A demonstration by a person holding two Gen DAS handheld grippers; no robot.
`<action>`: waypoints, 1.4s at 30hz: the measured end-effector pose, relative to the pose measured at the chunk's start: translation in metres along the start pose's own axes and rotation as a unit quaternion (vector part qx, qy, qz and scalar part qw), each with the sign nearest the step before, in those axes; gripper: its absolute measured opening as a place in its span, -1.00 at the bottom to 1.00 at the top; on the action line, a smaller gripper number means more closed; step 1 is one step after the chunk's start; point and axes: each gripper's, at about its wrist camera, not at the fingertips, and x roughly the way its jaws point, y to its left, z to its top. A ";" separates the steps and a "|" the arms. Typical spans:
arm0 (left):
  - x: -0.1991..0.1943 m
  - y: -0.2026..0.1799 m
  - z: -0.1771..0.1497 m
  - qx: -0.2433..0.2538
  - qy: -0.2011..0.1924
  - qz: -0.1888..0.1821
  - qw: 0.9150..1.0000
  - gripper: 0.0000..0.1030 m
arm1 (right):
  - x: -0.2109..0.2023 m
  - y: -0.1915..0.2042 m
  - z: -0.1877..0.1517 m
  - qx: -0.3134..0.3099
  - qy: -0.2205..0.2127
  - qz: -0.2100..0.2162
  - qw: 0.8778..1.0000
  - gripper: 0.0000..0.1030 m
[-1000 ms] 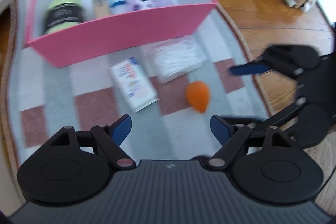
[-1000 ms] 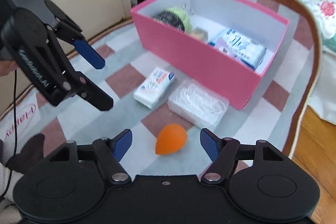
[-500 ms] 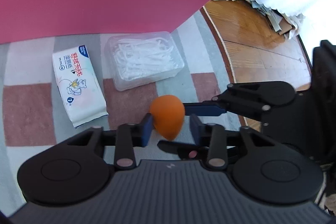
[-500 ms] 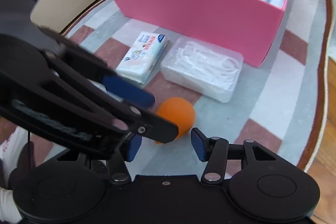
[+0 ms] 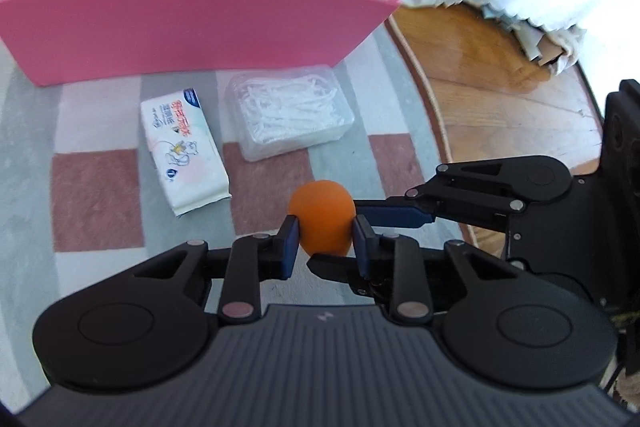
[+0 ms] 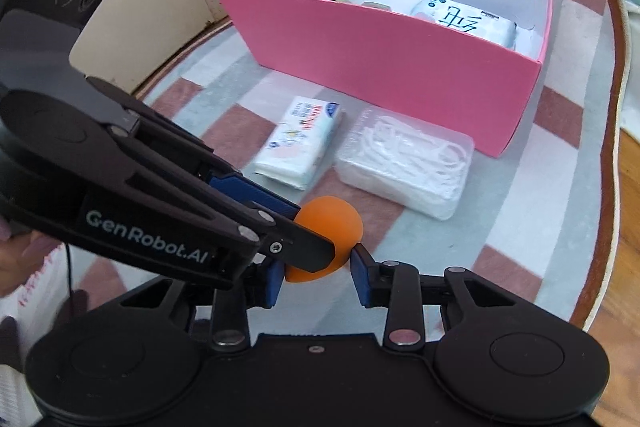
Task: Organize objects
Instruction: 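Carry the orange sponge into the pink box and open the left gripper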
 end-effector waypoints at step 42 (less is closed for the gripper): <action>-0.165 -0.010 0.092 -0.003 -0.049 -0.030 0.998 -0.47 | -0.119 0.065 0.115 -0.014 -0.106 -0.029 0.994 -0.17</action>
